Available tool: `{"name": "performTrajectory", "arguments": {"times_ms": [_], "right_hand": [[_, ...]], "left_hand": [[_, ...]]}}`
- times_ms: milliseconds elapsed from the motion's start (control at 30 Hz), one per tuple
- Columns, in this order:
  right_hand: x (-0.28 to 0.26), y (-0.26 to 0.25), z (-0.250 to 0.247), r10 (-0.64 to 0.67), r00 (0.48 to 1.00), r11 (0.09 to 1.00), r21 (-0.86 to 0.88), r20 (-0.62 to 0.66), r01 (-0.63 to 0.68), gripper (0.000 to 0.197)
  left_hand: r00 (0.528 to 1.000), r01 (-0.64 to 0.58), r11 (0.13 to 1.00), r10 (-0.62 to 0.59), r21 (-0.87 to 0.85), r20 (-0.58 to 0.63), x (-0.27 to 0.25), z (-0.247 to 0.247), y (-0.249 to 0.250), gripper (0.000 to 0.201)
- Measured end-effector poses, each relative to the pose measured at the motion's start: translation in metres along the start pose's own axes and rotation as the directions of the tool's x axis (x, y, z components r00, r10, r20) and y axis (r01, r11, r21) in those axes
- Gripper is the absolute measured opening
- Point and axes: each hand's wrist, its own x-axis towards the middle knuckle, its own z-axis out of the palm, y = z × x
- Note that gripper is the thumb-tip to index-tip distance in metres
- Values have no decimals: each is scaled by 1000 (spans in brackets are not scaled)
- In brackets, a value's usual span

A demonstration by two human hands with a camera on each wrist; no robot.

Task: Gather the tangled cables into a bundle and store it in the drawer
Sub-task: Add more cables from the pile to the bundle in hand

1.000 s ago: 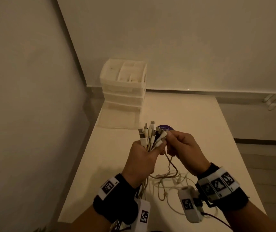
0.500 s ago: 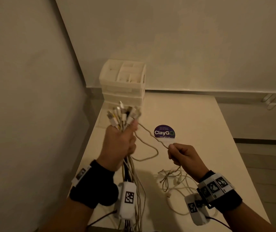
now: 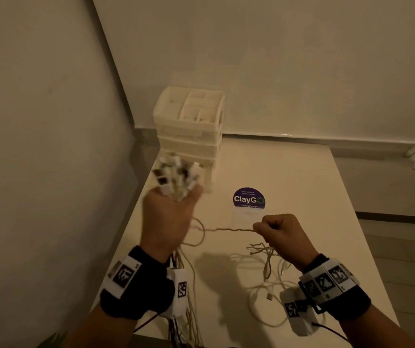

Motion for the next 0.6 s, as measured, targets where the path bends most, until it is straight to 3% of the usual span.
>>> {"name": "performTrajectory", "arguments": {"times_ms": [67, 133, 267, 433, 600], "right_hand": [[4, -20, 0, -25, 998, 993, 117, 58, 18, 48], [8, -35, -2, -54, 994, 959, 284, 90, 26, 48], [9, -40, -13, -91, 989, 920, 390, 116, 39, 46], [8, -23, -13, -105, 984, 937, 346, 147, 48, 36], [7, 17, -7, -39, 994, 980, 197, 102, 18, 34]], "left_hand": [[962, 96, 995, -94, 3, 255, -17, 22, 3, 8], [919, 111, 993, -121, 48, 375, -30, 43, 0, 11], [953, 84, 994, -99, 65, 286, -31, 57, -8, 9], [944, 53, 992, -88, 118, 317, -25, 60, -8, 19], [982, 158, 987, -154, -25, 110, 4, 47, -4, 22]]}}
